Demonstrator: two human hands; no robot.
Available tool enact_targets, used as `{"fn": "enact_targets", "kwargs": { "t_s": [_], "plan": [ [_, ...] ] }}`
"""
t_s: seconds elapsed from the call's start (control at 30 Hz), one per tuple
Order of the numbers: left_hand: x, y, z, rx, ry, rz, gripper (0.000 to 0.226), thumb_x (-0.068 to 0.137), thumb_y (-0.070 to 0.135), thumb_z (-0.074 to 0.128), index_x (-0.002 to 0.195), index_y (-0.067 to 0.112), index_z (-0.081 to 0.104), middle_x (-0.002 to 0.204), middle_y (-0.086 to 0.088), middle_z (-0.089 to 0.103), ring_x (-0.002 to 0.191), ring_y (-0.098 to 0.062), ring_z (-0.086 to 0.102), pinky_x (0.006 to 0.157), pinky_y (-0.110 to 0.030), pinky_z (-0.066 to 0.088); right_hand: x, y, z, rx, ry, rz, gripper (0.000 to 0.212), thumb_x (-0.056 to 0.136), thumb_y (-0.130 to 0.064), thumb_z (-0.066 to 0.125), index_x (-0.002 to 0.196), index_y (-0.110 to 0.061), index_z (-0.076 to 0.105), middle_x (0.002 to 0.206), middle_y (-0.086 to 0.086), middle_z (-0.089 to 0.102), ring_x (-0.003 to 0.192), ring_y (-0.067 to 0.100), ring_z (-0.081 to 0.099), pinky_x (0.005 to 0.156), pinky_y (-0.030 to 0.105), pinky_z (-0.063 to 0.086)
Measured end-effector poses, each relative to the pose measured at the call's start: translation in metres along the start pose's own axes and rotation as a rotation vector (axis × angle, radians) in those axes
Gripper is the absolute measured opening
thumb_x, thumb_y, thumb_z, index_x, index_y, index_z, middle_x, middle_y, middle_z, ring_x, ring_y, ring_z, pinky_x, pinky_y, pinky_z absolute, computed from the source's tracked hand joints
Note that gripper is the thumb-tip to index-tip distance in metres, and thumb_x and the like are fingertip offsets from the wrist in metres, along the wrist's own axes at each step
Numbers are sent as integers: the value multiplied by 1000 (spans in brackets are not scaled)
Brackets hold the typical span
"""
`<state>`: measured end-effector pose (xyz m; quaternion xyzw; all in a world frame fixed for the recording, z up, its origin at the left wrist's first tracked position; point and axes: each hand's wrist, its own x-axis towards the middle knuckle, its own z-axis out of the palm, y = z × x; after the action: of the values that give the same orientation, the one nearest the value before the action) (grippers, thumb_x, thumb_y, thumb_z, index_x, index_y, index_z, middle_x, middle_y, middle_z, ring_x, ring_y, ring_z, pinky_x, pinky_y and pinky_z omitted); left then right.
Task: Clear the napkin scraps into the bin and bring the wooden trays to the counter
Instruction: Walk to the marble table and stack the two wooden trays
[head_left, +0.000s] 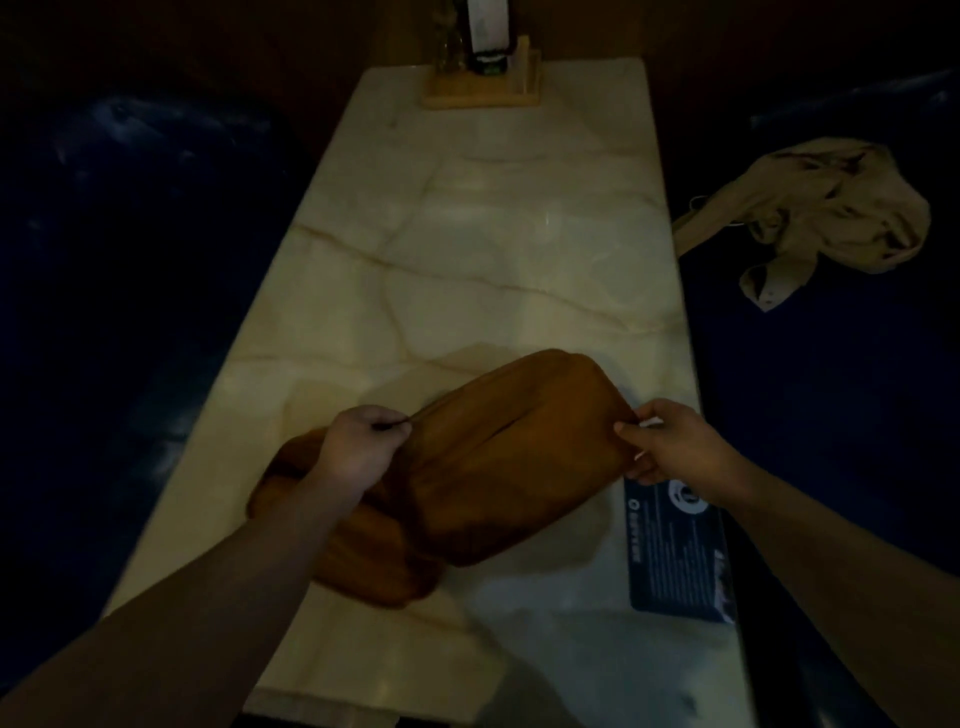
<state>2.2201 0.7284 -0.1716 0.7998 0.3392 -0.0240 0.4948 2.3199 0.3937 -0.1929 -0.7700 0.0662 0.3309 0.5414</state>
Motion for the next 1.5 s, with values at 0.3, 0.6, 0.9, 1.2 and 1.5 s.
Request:
{"fn": "enact_targets", "kwargs": {
  "t_s": [0.3, 0.6, 0.9, 1.2, 1.5],
  "plan": [
    [47, -23, -90, 89, -100, 107, 16, 85, 18, 66, 99, 11, 71, 102, -7, 67, 96, -24, 61, 91, -40, 49, -32, -12, 118, -18, 69, 63, 39, 85, -33, 71, 104, -3, 55, 70, 20, 73, 59, 30, 71, 48, 31, 54],
    [105, -41, -132, 272, -183, 277, 15, 83, 16, 68, 96, 9, 71, 97, -7, 66, 89, -22, 59, 83, -34, 48, -54, -2, 209, 6, 127, 105, 36, 87, -35, 68, 95, -2, 56, 68, 13, 74, 58, 29, 71, 48, 32, 56],
    [136, -72, -113, 470, -275, 368, 14, 78, 14, 73, 90, 8, 73, 97, -11, 73, 91, -25, 64, 83, -33, 48, -62, 40, 254, -132, 98, 219, 36, 86, -43, 65, 82, -7, 63, 65, 8, 74, 59, 24, 72, 44, 26, 50],
    [147, -91, -101, 560, -317, 420, 13, 79, 14, 71, 90, 9, 74, 96, -11, 74, 90, -26, 66, 82, -33, 50, -62, 58, 267, -533, 79, 141, 44, 88, -56, 55, 77, -15, 66, 60, 4, 71, 51, 14, 66, 54, 27, 53],
    [142, -104, -102, 541, -282, 445, 13, 78, 12, 71, 90, 9, 73, 95, -11, 74, 89, -27, 66, 81, -33, 50, -64, 59, 272, -642, 82, 143, 44, 87, -60, 53, 80, -18, 62, 56, -3, 65, 47, 8, 62, 50, 24, 49]
  ]
}}
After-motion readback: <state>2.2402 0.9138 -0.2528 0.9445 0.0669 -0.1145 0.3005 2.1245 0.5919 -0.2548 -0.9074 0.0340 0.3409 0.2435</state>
